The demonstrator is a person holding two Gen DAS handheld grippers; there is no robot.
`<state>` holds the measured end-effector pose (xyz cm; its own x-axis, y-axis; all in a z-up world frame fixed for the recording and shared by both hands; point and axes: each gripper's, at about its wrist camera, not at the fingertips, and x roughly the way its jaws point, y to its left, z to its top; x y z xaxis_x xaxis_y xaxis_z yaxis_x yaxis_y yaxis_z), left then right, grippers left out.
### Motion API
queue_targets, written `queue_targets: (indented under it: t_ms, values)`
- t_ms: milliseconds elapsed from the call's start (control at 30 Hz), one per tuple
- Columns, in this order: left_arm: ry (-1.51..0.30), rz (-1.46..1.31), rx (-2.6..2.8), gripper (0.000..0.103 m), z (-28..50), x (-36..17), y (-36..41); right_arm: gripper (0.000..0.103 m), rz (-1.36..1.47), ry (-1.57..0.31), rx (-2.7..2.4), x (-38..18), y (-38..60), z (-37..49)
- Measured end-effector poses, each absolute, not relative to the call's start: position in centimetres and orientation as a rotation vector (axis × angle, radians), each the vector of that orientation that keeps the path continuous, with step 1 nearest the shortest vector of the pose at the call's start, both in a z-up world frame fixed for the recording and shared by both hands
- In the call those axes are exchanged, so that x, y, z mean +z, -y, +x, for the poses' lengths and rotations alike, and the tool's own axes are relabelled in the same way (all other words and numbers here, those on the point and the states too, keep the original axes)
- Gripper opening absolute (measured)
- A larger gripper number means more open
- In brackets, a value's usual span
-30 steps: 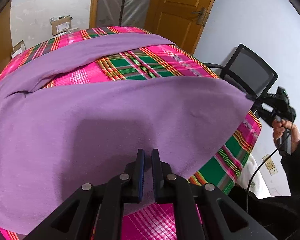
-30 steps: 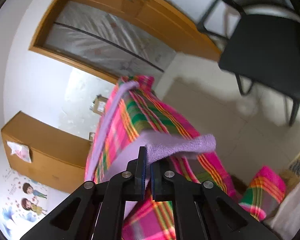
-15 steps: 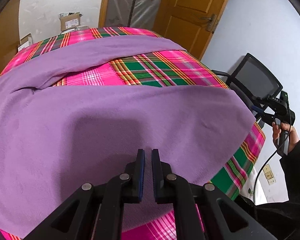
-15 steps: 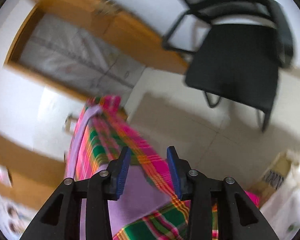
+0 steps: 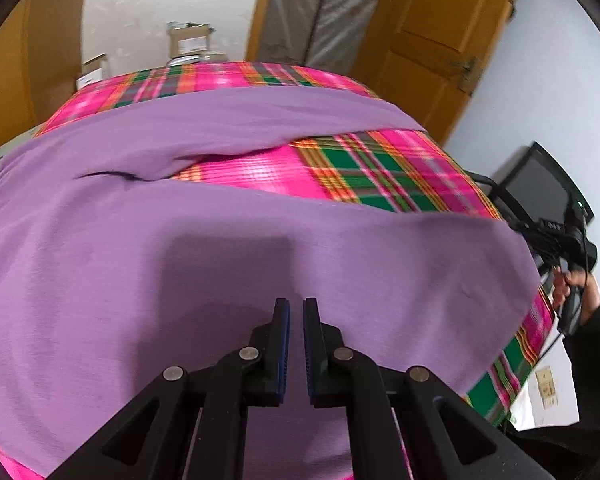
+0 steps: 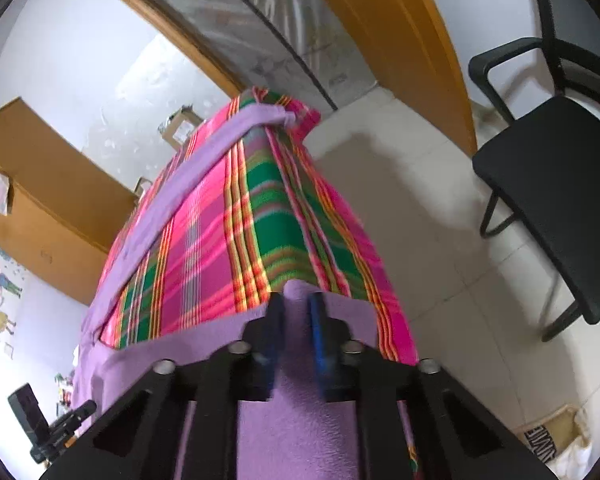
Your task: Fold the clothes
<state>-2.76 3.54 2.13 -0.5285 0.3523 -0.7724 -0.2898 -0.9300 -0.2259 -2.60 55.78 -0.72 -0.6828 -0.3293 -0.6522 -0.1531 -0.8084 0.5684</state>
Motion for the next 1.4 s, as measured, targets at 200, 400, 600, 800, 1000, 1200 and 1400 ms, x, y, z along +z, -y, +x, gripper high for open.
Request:
queue_targets:
  t_ms: [200, 400, 600, 800, 1000, 1200, 1400]
  values:
    - [0.135, -1.271, 2.537, 0.006, -3.5, 2.7, -0.9, 0.013, 1.227, 0.819, -2.721, 0.5, -54.6, -3.3]
    - [0.226, -1.297, 2.657, 0.006, -3.7, 3.0, 3.9, 0.031, 1.091, 0.624, -2.76, 4.1, -50.6, -3.2]
    - [0.317, -1.33, 2.777, 0.006, -2.5, 3.0, 8.7, 0.043, 1.062, 0.388, -2.549, 5.3, -42.0, -4.2]
    - [0.353, -1.394, 2.861, 0.006, -1.1, 2.8, 12.0, 0.043, 1.101, 0.239, -2.392, 4.3, -34.8, -4.6]
    - [0.326, -1.407, 2.926, 0.006, -0.9, 3.7, 13.4, 0.043, 1.095, 0.113, -2.351, 4.5, -30.0, -4.8]
    - [0.257, -1.373, 2.985, 0.006, -1.4, 5.8, 13.7, 0.043, 1.013, -0.027, -2.352, 7.1, -26.7, -4.5]
    - [0.162, -1.349, 3.022, 0.006, -2.5, 7.4, 13.2, 0.043, 0.962, -0.131, -2.327, 9.9, -23.9, -4.9]
